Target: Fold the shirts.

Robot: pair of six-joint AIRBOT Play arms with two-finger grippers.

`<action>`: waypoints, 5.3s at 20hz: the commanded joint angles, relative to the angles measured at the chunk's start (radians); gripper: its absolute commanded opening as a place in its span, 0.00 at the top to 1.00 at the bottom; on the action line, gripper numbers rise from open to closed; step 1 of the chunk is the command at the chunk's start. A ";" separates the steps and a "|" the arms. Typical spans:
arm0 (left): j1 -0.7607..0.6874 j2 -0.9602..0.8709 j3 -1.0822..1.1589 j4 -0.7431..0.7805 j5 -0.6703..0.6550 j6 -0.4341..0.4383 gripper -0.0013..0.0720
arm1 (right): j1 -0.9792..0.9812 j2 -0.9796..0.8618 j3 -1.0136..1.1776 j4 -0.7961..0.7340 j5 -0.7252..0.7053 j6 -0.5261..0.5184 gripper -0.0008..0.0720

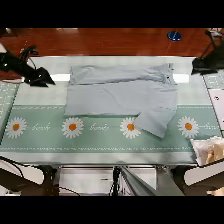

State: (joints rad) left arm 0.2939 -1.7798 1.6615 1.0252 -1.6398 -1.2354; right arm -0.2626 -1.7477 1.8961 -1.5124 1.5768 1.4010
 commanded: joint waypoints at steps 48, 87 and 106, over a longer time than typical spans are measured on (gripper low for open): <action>-0.024 0.005 -0.539 -0.152 0.252 0.062 0.95 | -0.057 0.348 -1.111 0.508 -0.630 -0.083 0.49; -0.021 -0.153 -0.040 -0.488 0.533 0.121 0.95 | 0.058 0.054 -0.605 0.666 -1.197 -0.123 0.94; -0.097 -0.305 0.072 -0.536 0.635 0.116 0.23 | 0.103 -0.016 -0.588 0.670 -1.352 -0.137 0.72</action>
State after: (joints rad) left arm 0.2005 -2.0804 1.7317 0.5045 -1.0245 -1.1217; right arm -0.1612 -1.7592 1.3067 -0.8452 0.2321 1.2636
